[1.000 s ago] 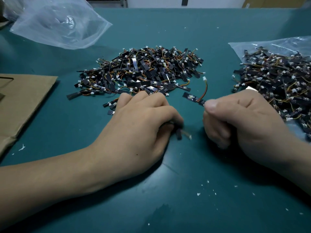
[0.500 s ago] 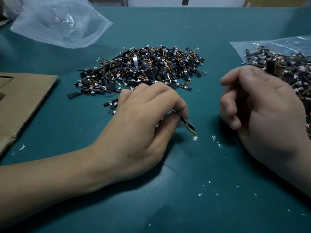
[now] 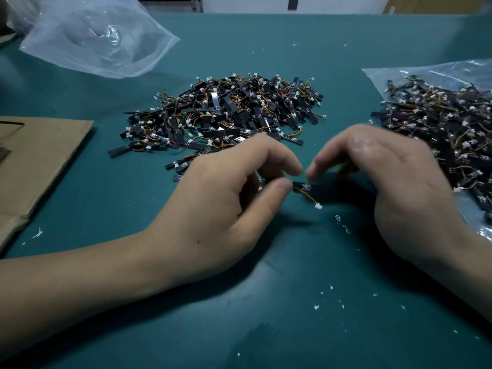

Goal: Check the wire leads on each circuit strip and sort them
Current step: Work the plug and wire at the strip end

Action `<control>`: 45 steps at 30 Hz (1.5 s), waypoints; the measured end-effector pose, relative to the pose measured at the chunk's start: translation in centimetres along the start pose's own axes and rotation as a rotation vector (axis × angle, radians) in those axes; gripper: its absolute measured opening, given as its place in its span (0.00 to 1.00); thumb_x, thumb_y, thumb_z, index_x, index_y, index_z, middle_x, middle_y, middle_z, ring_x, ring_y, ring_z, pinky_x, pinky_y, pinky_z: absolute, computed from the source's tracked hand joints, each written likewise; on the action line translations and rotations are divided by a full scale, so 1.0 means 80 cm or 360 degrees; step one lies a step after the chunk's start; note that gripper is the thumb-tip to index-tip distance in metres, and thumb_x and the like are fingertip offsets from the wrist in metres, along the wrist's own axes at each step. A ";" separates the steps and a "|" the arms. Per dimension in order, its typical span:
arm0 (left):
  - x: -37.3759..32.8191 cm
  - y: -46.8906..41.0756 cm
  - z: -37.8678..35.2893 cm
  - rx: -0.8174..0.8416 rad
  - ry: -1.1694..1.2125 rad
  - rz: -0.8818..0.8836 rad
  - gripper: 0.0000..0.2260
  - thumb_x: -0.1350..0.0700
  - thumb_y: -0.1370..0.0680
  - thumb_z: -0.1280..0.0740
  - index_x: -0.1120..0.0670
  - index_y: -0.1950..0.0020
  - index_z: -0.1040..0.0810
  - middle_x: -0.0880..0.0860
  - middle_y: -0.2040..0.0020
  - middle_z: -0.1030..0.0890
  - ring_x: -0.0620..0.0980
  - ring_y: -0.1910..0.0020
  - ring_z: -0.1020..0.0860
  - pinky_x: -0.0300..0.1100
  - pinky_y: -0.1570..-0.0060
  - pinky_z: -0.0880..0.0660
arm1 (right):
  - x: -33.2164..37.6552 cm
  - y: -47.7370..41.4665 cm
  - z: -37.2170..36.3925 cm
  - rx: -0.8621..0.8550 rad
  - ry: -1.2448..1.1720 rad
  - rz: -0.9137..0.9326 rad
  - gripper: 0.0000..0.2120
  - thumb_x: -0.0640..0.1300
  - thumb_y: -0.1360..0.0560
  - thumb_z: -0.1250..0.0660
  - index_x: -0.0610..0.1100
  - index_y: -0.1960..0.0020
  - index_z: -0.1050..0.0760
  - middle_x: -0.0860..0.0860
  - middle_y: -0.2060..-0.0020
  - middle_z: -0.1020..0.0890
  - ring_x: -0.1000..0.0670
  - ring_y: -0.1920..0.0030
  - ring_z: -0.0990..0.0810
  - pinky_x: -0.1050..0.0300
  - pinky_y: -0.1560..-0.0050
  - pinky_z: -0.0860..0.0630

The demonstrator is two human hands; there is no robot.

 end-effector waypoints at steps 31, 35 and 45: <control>0.004 -0.002 -0.008 0.0292 0.0098 0.0079 0.07 0.55 0.18 0.34 0.52 0.53 0.18 0.46 0.69 0.21 0.45 0.70 0.24 0.33 0.68 0.30 | 0.020 0.010 -0.010 0.0139 0.0004 0.0131 0.13 0.51 0.19 0.38 0.52 0.61 0.25 0.50 0.74 0.23 0.53 0.76 0.28 0.63 0.74 0.32; 0.009 -0.003 -0.005 0.0219 0.0257 0.0182 0.07 0.57 0.18 0.35 0.52 0.54 0.19 0.46 0.71 0.20 0.41 0.73 0.23 0.28 0.68 0.32 | 0.015 0.007 -0.017 0.0249 0.0023 0.0031 0.15 0.55 0.20 0.37 0.51 0.63 0.24 0.55 0.74 0.21 0.57 0.77 0.27 0.68 0.73 0.33; 0.009 -0.003 -0.010 0.0457 0.0404 0.0296 0.10 0.59 0.21 0.34 0.52 0.62 0.20 0.47 0.70 0.18 0.44 0.73 0.24 0.34 0.69 0.30 | 0.016 0.009 -0.022 0.0547 -0.0030 -0.0020 0.14 0.54 0.21 0.39 0.55 0.64 0.24 0.52 0.73 0.22 0.55 0.75 0.25 0.65 0.70 0.31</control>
Point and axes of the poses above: each hand's wrist, its own y-axis away from the middle knuckle, its own z-axis out of the back of the hand, x = y × z, the point moved 5 cm from there along -y, towards the middle knuckle
